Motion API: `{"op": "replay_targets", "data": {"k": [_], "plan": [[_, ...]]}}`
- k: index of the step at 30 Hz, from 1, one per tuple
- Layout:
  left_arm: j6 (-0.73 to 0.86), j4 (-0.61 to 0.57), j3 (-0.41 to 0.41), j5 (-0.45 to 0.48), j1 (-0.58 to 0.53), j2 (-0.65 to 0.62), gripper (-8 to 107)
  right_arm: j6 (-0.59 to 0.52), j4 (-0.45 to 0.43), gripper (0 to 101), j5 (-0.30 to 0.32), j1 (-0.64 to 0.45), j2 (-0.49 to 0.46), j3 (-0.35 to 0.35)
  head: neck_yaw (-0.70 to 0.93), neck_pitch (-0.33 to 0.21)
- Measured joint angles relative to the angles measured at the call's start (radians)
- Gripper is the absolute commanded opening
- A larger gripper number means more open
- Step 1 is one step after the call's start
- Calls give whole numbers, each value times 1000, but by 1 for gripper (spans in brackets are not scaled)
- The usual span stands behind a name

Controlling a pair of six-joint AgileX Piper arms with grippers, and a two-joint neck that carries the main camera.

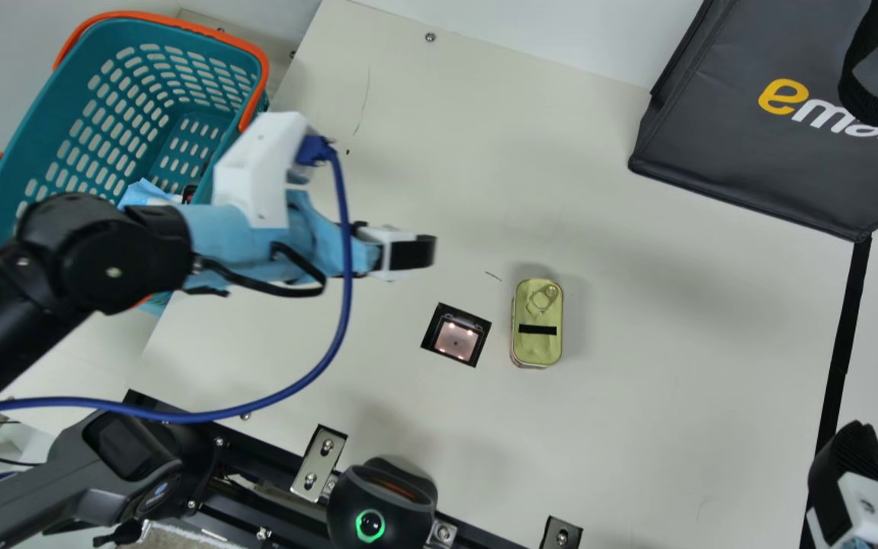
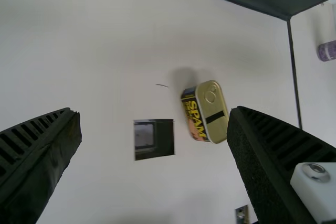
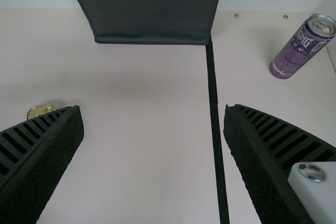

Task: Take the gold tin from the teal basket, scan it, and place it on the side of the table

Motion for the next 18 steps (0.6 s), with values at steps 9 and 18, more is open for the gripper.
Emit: {"op": "replay_targets", "data": {"k": [9, 18], "plan": [[281, 46, -81, 185, 268, -52, 90, 0, 0, 95, -1, 0, 0, 0, 0, 0], [401, 84, -136, 255, 416, -85, 90, 0, 0, 95, -1, 0, 0, 0, 0, 0]]}}
